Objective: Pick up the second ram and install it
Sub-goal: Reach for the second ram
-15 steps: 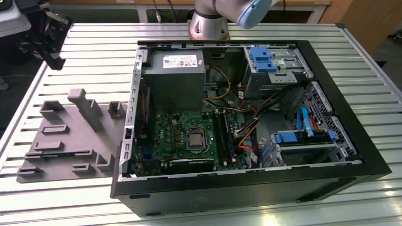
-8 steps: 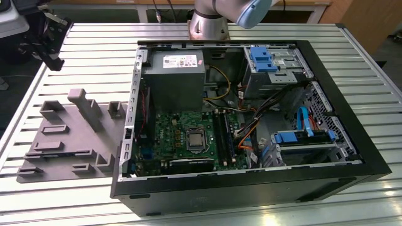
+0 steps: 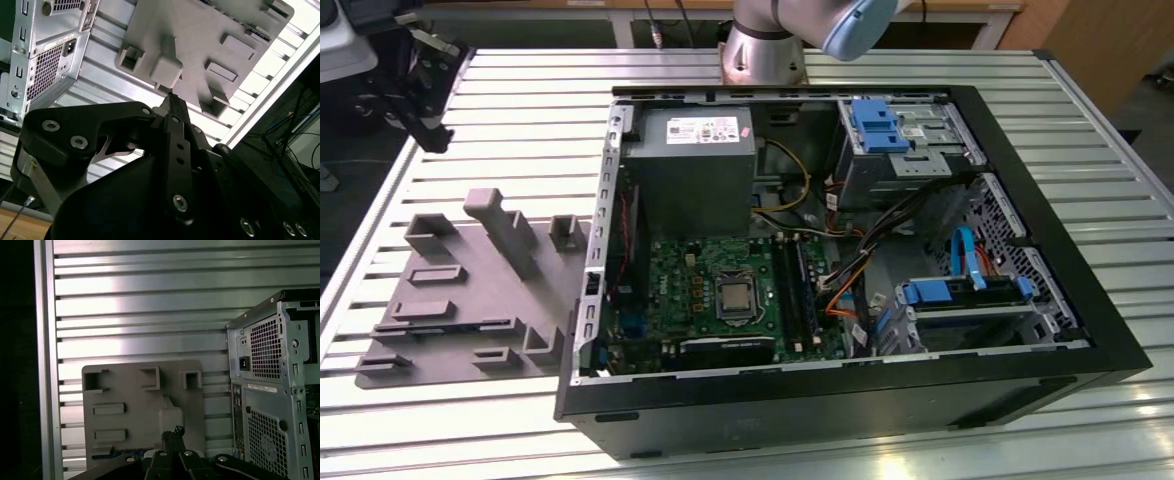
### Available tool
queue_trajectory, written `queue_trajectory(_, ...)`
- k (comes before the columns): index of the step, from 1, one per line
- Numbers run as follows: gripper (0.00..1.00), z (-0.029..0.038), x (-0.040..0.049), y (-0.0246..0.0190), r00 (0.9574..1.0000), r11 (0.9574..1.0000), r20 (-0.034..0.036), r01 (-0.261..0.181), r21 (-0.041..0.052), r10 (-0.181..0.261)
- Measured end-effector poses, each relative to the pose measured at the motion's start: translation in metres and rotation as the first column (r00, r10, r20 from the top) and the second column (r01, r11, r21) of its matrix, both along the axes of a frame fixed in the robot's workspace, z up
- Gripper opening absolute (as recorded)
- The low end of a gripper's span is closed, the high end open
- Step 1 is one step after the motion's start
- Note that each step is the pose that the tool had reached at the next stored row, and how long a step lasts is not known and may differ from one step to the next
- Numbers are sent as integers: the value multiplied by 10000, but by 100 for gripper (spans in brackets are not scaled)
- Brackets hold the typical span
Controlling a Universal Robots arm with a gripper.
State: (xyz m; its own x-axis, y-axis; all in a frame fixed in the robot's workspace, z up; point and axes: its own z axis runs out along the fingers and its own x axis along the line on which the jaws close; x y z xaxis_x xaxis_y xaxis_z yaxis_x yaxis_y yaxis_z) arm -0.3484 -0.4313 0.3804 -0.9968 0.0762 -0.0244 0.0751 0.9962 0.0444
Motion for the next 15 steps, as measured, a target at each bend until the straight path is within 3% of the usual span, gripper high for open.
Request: queue_trajectory(15, 11, -21, -47, -28, 10000, 10000, -1, 0, -1, 0)
